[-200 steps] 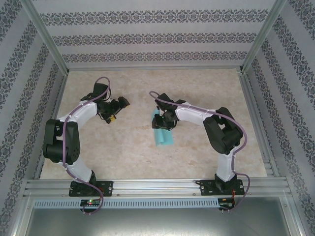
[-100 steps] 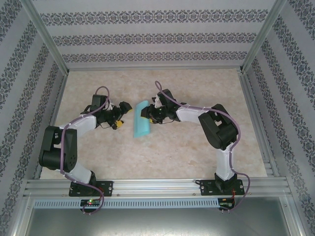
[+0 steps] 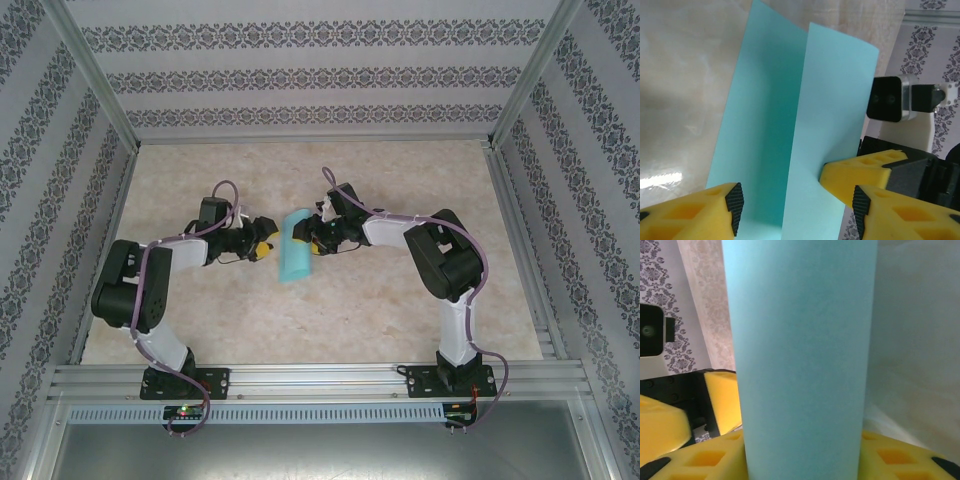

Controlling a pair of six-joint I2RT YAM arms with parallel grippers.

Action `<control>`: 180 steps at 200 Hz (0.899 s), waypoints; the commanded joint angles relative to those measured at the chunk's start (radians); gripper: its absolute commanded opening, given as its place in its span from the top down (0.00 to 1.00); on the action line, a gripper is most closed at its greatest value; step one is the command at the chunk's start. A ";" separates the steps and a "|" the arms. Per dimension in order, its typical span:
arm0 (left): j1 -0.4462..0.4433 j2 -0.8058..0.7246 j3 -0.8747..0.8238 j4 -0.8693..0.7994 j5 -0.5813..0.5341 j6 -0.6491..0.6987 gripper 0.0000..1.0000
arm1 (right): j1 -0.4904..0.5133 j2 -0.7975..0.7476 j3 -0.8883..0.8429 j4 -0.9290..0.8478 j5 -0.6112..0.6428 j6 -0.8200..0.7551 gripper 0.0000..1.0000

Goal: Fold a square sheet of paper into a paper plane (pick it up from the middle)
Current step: Fold the square sheet of paper in half at the center of the table.

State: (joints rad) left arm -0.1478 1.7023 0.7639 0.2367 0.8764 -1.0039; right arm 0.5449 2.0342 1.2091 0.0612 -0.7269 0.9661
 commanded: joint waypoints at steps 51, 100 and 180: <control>-0.019 0.060 -0.033 0.222 0.119 -0.055 0.48 | -0.020 -0.004 -0.041 0.111 -0.081 0.046 0.51; -0.019 0.097 -0.050 0.329 0.150 -0.100 0.54 | -0.025 -0.009 -0.056 0.150 -0.104 0.060 0.52; -0.027 0.094 -0.026 0.312 0.154 -0.064 0.68 | -0.030 0.006 -0.070 0.243 -0.130 0.122 0.53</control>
State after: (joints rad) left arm -0.1585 1.7927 0.7238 0.5098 1.0100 -1.0817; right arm 0.5251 2.0342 1.1534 0.2417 -0.8261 1.0595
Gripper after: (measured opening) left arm 0.337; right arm 0.472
